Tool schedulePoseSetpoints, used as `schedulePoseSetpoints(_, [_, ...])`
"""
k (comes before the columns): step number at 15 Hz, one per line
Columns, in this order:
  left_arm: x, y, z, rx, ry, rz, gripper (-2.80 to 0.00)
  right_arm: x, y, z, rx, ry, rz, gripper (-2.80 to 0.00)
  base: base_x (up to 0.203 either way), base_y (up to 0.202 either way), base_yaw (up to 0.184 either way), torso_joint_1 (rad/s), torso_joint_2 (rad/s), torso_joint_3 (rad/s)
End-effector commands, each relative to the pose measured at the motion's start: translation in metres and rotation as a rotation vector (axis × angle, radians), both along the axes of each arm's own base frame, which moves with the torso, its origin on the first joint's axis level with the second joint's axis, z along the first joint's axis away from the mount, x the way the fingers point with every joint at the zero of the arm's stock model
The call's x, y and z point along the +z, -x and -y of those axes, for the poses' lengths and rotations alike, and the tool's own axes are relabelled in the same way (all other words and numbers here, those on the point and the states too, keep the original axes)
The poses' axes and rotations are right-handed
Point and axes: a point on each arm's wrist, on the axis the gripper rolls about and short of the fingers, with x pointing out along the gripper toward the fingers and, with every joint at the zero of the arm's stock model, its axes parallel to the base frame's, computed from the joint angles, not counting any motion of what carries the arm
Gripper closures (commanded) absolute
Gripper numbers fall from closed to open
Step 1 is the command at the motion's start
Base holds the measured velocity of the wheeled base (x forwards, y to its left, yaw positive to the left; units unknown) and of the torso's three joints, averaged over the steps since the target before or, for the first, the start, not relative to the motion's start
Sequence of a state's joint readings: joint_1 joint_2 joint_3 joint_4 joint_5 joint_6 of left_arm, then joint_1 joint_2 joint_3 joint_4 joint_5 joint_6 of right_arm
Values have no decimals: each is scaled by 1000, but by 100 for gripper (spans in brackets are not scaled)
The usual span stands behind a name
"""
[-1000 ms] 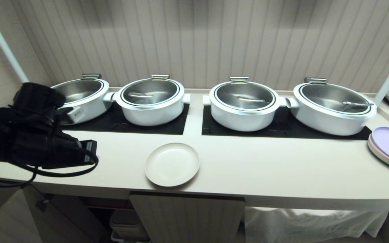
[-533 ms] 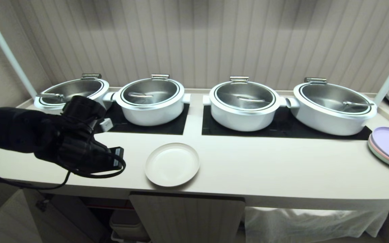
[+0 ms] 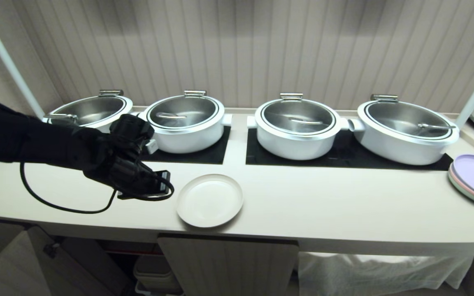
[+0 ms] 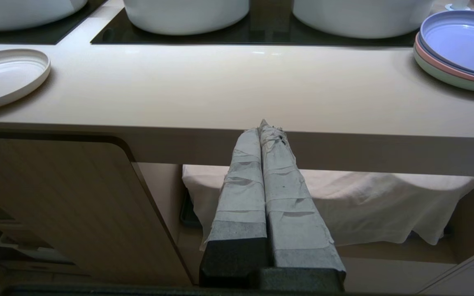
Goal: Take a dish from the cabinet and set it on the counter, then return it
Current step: Pick up the plate from the table
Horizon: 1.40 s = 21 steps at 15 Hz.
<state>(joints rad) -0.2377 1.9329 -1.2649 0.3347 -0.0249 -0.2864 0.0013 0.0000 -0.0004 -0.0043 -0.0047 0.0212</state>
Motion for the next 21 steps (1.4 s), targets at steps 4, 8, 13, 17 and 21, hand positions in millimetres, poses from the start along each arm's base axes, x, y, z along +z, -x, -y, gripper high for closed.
schedulePoseSetpoints(4, [-11,-16,2,6,-3,-16,0,0,0,0,-1,0,0,0,0,0,0,0,0,0])
schedulePoseSetpoints(8, [-15,-20,4,4,-3,-19,-280,0,0,0,0,0,0,0,0,0,0,0,0,0])
schedulePoseSetpoints(13, [-28,-27,5,35,-54,-37,-280,0,0,0,-1,0,1,0,0,0,0,0,0,0])
schedulePoseSetpoints(17, [-33,-45,14,26,-56,-13,-280,0,0,0,0,0,0,0,0,0,0,0,0,0])
schedulePoseSetpoints(21, [-42,-52,30,-8,-62,-16,-280,0,0,0,0,0,3,0,0,0,0,0,0,0])
